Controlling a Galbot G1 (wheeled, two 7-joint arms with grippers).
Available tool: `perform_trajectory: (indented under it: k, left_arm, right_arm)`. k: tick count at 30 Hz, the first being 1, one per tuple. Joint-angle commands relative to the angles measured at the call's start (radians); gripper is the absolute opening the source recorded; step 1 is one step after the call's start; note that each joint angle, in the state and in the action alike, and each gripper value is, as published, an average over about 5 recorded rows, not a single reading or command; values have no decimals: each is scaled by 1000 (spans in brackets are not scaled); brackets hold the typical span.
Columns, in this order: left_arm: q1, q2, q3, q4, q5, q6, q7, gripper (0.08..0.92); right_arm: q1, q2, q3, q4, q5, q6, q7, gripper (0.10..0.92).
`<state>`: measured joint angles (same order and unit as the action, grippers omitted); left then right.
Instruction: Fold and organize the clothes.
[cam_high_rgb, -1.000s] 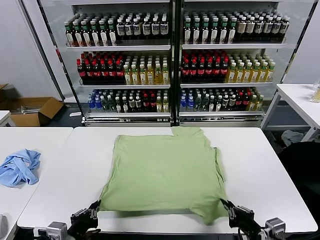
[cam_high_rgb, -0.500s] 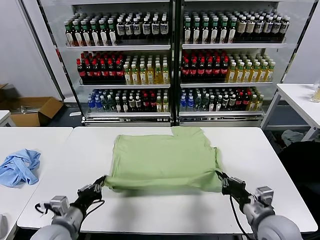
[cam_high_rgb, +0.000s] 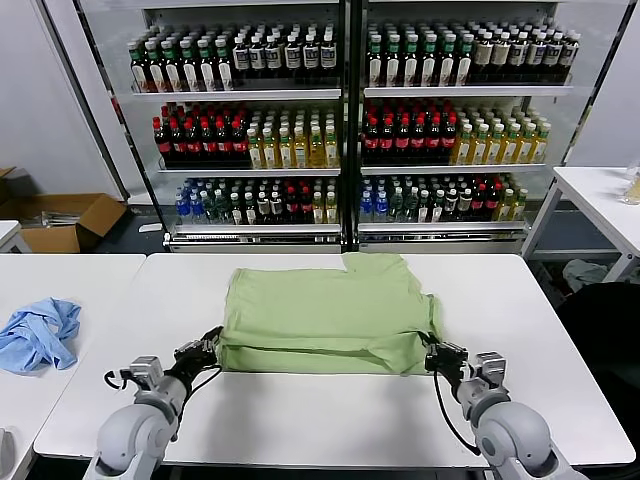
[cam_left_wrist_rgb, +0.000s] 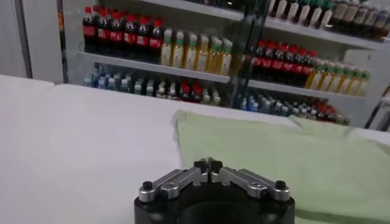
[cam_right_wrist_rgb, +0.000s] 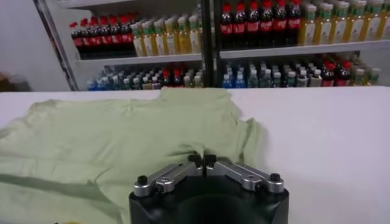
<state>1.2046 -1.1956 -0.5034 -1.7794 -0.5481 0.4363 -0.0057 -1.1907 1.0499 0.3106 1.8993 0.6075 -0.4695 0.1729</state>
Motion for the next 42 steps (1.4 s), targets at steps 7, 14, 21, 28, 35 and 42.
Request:
perform_trajectory:
  k: [7,14,21,28,35,42]
  left_arm:
    - [2,14,0,15,58,-78,18,321]
    - [178,57,-24,-169,-53,-38,22,520]
    - [198,33,14,-132,47,49,-10,719]
    - [177,26,8,-110,96,124,-35,790]
    - [168,16,14,-99,101,133,-58,600]
    - [169,4,24,-120,104,132,-52,410]
  right_arm:
    - [2,-3,30,30,-34,16,8,434]
    - [-110,-37,93,108,-12,-1,27,642]
    - [-100,-12,39,10,-41,6,32,809]
    - [-96,-14,33,-2,-17,7,28,727]
    - [-97,-11,26,-10,5,-10,31,528]
    - [-110,-15,33,9,18,-8,25,320]
